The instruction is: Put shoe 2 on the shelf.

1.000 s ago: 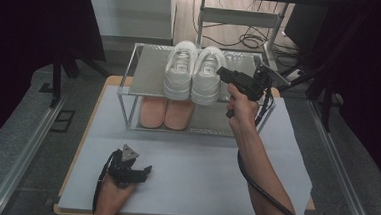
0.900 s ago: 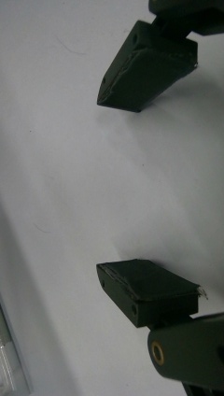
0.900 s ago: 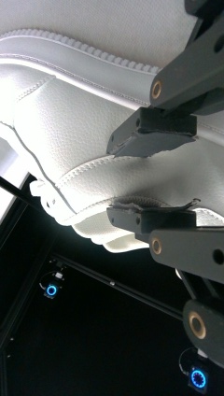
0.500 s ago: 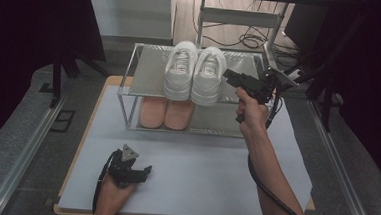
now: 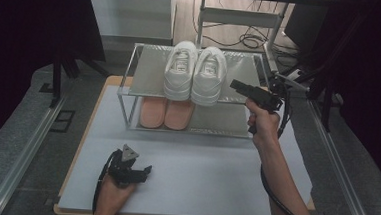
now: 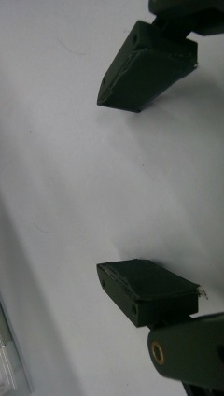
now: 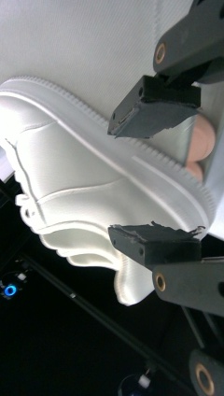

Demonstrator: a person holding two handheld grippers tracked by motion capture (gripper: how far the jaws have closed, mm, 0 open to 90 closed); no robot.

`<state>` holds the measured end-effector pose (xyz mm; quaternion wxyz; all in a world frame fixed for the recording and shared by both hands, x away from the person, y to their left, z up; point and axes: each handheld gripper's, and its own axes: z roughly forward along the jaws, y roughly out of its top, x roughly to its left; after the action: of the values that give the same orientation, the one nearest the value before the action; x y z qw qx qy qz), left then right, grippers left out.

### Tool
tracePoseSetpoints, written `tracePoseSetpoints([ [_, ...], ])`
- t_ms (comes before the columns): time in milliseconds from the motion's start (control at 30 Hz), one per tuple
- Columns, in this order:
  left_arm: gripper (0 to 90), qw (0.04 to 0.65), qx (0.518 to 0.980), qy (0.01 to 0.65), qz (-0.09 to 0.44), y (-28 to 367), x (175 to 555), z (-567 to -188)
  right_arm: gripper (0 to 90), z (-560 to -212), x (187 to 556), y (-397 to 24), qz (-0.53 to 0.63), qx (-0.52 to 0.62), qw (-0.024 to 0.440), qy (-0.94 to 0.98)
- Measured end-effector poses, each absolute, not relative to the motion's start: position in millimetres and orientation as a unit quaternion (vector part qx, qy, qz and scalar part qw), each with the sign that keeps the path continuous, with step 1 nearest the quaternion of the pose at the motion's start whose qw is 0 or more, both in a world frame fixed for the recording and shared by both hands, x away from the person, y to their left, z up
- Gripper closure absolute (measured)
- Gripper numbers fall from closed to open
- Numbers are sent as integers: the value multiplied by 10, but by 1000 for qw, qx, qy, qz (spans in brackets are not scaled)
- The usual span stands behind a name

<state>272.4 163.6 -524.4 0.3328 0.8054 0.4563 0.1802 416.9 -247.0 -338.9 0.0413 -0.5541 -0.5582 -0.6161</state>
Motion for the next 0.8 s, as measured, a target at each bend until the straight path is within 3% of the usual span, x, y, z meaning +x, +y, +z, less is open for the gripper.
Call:
tracePoseSetpoints([
  [800, 175, 333, 805, 456, 181, 1635, 2724, -5245, 277, -3662, 3660, -2641, -554, -479, -72, -677],
])
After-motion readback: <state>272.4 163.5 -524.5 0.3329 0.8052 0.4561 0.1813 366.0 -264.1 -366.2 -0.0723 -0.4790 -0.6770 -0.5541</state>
